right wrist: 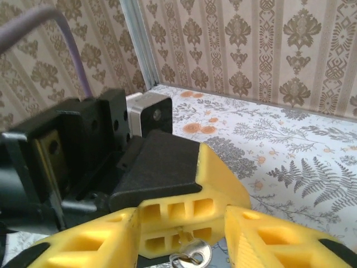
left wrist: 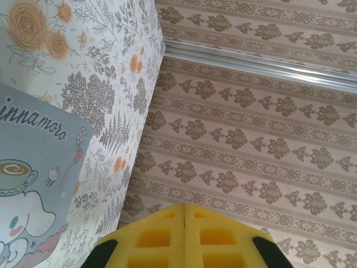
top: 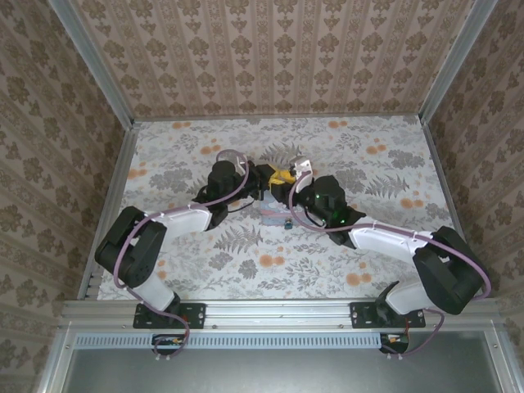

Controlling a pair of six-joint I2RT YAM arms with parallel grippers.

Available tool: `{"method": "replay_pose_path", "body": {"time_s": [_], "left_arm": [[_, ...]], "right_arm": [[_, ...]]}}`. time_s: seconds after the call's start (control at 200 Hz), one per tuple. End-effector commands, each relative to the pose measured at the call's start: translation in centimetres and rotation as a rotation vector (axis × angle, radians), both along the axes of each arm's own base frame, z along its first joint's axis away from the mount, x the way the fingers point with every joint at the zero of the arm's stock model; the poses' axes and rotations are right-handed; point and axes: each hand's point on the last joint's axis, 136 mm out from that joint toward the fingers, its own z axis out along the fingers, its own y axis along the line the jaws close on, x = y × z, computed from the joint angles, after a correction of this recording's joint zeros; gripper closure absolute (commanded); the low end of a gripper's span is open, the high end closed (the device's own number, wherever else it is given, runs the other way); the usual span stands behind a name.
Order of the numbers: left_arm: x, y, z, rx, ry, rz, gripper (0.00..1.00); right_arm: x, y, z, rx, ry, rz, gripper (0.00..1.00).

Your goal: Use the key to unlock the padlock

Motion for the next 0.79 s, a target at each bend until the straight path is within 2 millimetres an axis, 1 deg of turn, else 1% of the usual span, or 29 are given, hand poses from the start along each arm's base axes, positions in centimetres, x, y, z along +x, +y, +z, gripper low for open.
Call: {"method": "replay_pose_path", "body": {"time_s": [0.0,0.11,0.205,0.28,0.41,0.475,0.53,0.64,0.67,0.685,0.79], "left_arm": [[0.5,-0.2,0.3,0.004,-0.052,-0.010,1.00],[0.8,0.0,0.2,0.024,-0.079,-0.009,1.00],[1.2,0.5,0.3,0.050,-0.120,-0.009,1.00],[1.6,0.9,0.7,0.071,-0.167,-0.013,1.00],[2.4,1.6,1.7,0.128,-0.272,-0.032,1.00],[2.8,1.9,2.2,0.164,-0.338,-0.044,1.00],[3.0,1.9,3.1,0.184,-0.404,-0.063,1.00],[3.1,1.6,4.6,0.217,-0.514,-0.102,1.00],[3.0,1.5,4.9,0.223,-0.535,-0.111,1.00],[3.0,1.4,5.1,0.223,-0.548,-0.115,1.00],[2.9,1.1,6.0,0.224,-0.589,-0.136,1.00]], "right_arm": [[0.0,-2.0,3.4,0.120,-0.021,-0.053,0.46],[0.0,-4.0,4.5,0.224,0.015,-0.074,0.42],[0.3,-5.0,4.6,0.303,0.102,-0.086,0.40],[0.4,-5.2,4.5,0.364,0.173,-0.079,0.39],[1.0,-5.4,3.5,0.486,0.339,-0.094,0.36],[1.3,-5.2,2.9,0.556,0.417,-0.091,0.35],[1.4,-4.9,2.7,0.620,0.463,-0.071,0.34],[1.9,-3.9,3.0,0.727,0.503,-0.002,0.34],[2.0,-3.7,3.5,0.755,0.499,0.027,0.34],[2.2,-3.3,2.9,0.757,0.513,0.036,0.34],[2.9,-2.3,3.0,0.805,0.522,0.112,0.37]]}}
